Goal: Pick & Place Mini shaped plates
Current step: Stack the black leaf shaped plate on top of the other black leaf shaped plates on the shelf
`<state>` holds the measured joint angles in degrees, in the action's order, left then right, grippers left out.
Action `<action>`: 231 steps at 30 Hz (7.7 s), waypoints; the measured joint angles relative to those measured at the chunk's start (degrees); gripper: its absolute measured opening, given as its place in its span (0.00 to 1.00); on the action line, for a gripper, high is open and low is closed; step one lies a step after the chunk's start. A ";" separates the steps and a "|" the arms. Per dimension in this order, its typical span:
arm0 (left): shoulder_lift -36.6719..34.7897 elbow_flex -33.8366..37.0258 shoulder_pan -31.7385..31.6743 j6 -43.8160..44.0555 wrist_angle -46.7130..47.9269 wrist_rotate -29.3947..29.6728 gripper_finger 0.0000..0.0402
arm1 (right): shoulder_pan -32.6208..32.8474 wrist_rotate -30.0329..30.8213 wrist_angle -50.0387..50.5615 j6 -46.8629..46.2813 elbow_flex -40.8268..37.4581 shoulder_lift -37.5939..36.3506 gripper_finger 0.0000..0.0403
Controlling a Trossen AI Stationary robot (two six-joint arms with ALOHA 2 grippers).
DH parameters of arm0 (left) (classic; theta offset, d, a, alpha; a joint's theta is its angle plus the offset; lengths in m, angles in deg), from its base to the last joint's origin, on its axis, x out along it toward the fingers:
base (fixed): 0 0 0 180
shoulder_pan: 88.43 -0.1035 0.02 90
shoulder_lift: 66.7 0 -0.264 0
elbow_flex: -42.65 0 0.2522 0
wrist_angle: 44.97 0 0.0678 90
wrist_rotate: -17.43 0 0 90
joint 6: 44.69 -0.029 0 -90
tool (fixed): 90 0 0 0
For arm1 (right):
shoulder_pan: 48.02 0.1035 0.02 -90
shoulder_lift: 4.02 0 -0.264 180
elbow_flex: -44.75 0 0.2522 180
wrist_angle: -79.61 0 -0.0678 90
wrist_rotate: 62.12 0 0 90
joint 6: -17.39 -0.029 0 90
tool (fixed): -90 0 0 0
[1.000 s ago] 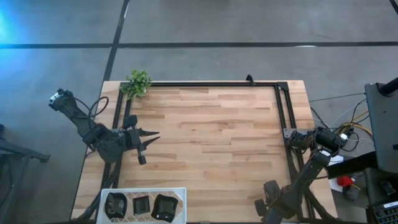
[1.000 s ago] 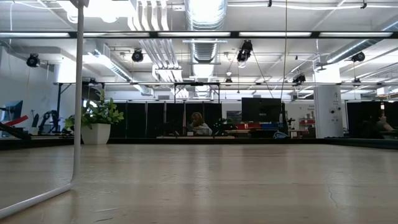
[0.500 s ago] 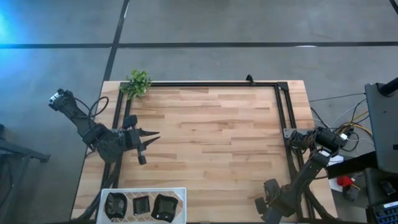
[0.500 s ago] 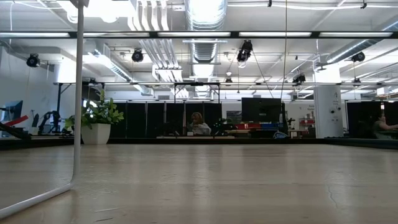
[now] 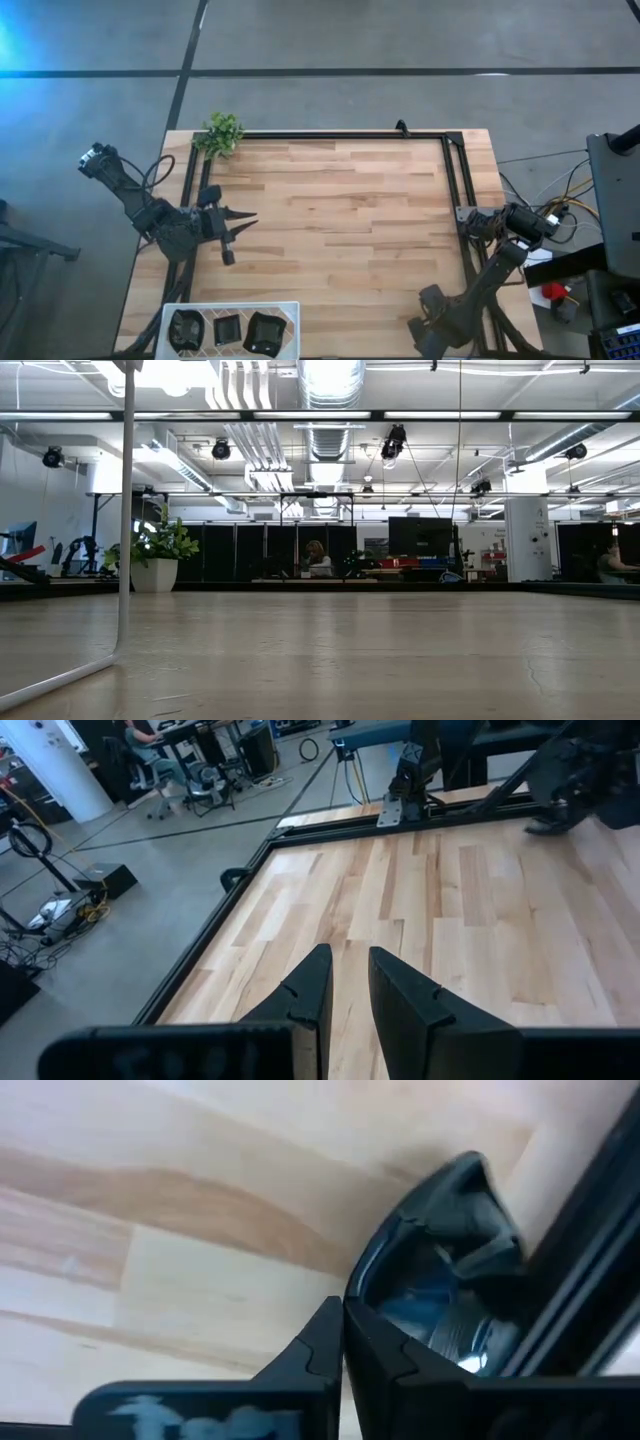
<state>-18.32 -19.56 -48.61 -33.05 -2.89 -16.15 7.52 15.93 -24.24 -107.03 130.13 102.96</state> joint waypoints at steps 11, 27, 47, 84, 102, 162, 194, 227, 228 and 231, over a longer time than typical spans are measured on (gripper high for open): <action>0.02 0.00 0.00 -0.02 0.01 -1.53 0.16 | -11.25 9.73 7.83 21.66 2.34 -0.23 0.02; 0.02 0.00 0.00 0.04 0.00 -4.82 0.16 | -36.36 31.45 -6.61 78.29 4.95 -0.36 0.02; 0.02 0.00 0.00 1.27 -0.02 -6.07 0.16 | -48.65 28.18 -43.33 134.91 4.74 1.78 0.02; 0.00 -0.02 0.00 3.87 0.98 -6.25 0.16 | -48.40 26.95 -36.54 142.86 16.26 16.74 0.15; 2.31 0.35 -14.43 7.27 4.72 -15.77 0.16 | -45.85 26.87 -23.57 135.57 21.52 4.06 0.23; 41.38 5.92 -43.50 14.14 -22.95 -43.86 0.16 | -43.45 27.07 -9.05 133.41 19.97 -18.38 0.17; 42.25 7.38 -43.47 16.55 -25.20 -46.45 0.16 | -43.49 28.68 -9.07 133.50 19.97 -18.36 0.17; 37.32 7.69 -43.53 15.08 -26.03 -50.60 0.00 | -43.45 28.76 -9.05 133.43 19.97 -18.36 0.17; 35.56 7.69 -43.51 14.53 -24.84 -50.62 0.00 | -43.45 28.78 -9.10 133.44 19.97 -18.36 0.17; 29.70 7.69 -43.45 12.54 -20.23 -50.60 0.00 | -43.45 28.79 -9.10 133.42 19.97 -18.36 0.17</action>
<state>11.38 -11.87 -92.07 -20.50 -23.12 -66.75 -35.92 44.72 -33.34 26.38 150.10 84.60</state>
